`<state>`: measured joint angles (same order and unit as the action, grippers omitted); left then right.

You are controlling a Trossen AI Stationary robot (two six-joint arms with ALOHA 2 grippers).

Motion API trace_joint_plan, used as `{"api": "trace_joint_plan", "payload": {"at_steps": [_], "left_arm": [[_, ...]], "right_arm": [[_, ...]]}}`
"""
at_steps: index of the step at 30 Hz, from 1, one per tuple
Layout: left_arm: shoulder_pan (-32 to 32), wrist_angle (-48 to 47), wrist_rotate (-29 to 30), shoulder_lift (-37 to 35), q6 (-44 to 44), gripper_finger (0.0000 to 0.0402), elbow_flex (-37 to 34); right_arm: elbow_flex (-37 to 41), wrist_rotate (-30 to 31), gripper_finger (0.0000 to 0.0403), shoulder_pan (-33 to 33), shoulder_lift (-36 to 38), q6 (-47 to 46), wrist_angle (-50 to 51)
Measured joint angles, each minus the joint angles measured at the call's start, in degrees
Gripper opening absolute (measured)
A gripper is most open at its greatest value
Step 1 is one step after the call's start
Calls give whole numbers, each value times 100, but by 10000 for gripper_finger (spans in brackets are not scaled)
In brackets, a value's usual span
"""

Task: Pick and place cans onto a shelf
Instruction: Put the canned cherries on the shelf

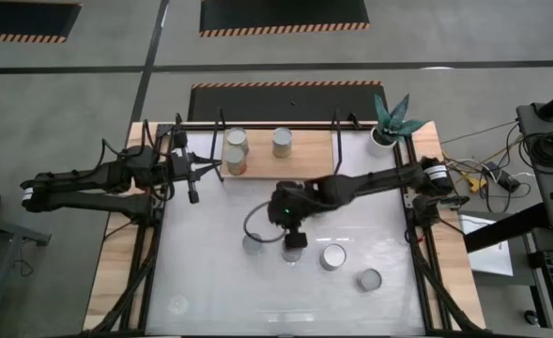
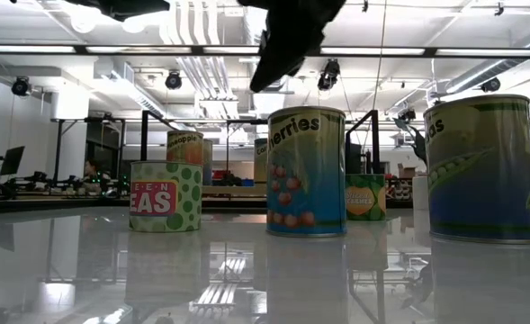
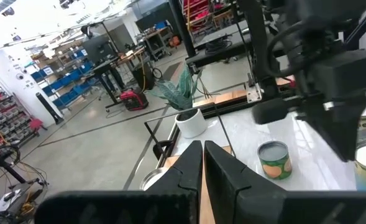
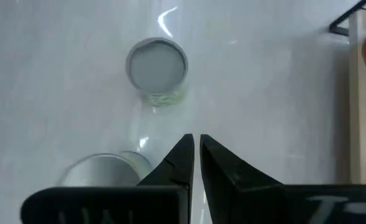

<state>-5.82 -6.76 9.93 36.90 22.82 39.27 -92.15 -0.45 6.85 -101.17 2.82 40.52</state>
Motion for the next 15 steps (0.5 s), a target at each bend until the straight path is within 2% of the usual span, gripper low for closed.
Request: {"api": "trace_joint_plan", "payload": {"at_steps": [8, 15], "left_arm": [[0, 30, -2, 34, -19, 0, 2], [0, 50, -2, 40, -19, 0, 2]], "right_arm": [[1157, 1043, 17, 624, 707, -979, -276], [1965, 1254, 18, 1069, 1010, -1764, -686]]}}
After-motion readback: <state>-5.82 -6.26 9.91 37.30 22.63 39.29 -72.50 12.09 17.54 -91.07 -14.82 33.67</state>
